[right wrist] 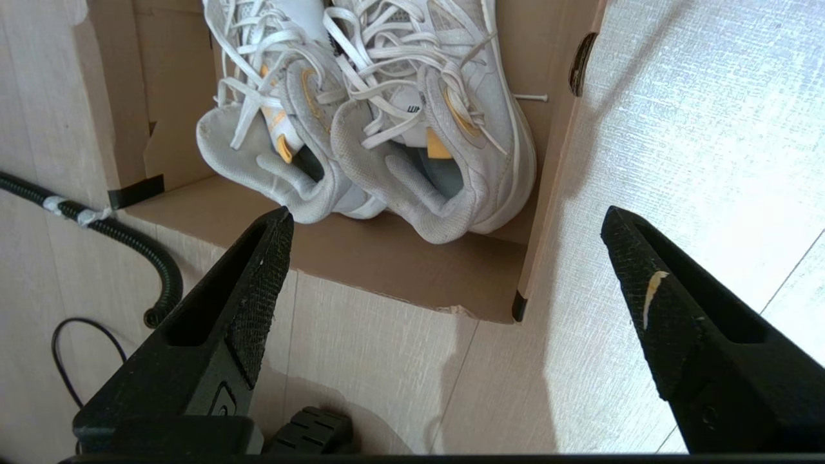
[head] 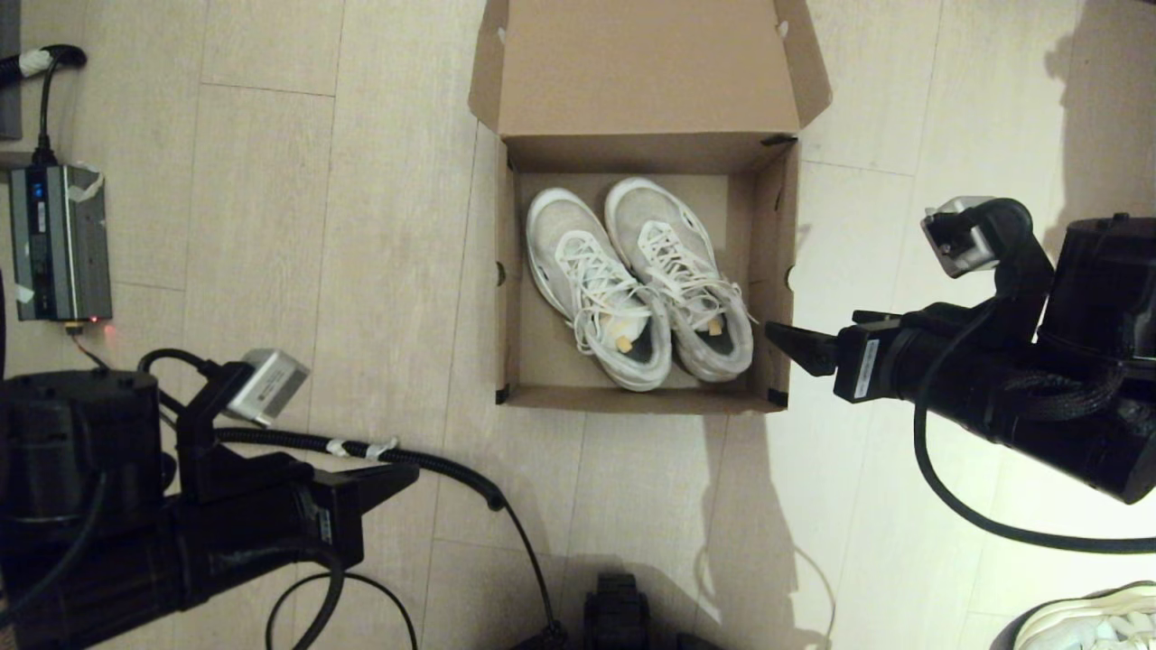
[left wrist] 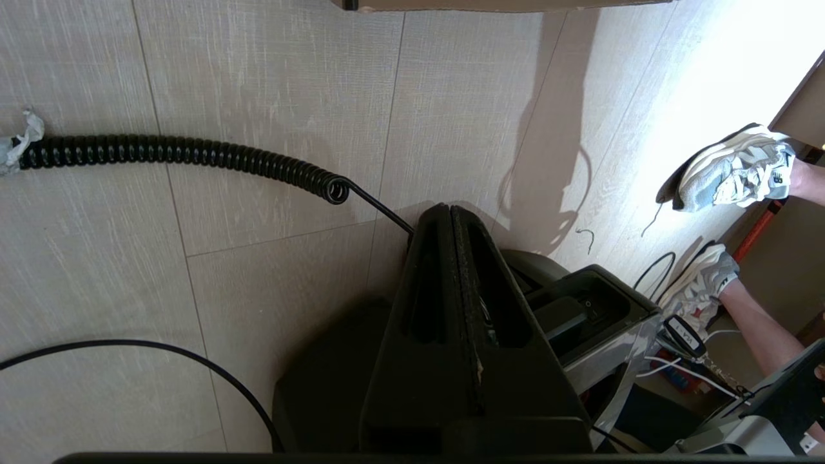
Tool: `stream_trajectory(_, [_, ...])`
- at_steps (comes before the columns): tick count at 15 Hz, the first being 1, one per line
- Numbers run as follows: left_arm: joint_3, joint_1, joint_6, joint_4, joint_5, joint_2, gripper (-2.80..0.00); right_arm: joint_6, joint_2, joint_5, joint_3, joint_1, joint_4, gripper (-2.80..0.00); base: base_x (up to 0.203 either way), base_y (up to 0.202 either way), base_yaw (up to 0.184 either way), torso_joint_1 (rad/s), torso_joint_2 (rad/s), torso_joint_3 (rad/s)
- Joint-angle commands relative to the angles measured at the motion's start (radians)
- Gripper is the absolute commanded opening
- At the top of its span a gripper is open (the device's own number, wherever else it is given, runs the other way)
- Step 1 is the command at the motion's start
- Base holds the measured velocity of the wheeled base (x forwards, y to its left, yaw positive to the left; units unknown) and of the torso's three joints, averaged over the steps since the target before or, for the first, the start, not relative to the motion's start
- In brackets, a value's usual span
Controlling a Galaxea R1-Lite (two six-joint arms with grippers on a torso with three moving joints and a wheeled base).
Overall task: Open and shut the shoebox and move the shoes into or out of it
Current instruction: Put the shoes into the shoe box, then close the shoe box
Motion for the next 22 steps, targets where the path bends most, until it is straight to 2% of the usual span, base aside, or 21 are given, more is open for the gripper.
stream_trajectory(1, [0.003, 0.000, -0.001, -0.003, -0.001, 0.001, -2.80, 0.000, -0.005, 0.000, 0.004, -0.001, -0.004, 0.00, 0.000, 0.000, 0.000, 0.000, 0.00, 0.000])
stream_trajectory(8, [0.009, 0.000, -0.001, -0.004, -0.001, 0.001, -2.80, -0.006, -0.007, -0.001, 0.008, -0.001, -0.004, 0.00, 0.000, 0.000, 0.000, 0.000, 0.00, 0.000])
stream_trajectory(9, [0.012, 0.000, -0.001, -0.004, -0.001, -0.001, -2.80, -0.007, -0.005, -0.001, 0.007, -0.001, -0.004, -2.80, 0.000, 0.000, 0.000, 0.000, 0.00, 0.000])
stream_trajectory(17, [0.007, -0.002, -0.001, -0.010, -0.001, 0.016, -2.80, -0.009, -0.035, -0.003, 0.046, -0.002, -0.001, -2.80, 0.000, 0.000, 0.000, 0.000, 0.00, 0.000])
stream_trajectory(22, [-0.043, -0.021, -0.001, -0.013, -0.001, 0.065, -2.80, -0.009, -0.063, -0.004, 0.062, -0.023, 0.001, -2.80, 0.000, 0.000, 0.000, 0.000, 0.00, 0.000])
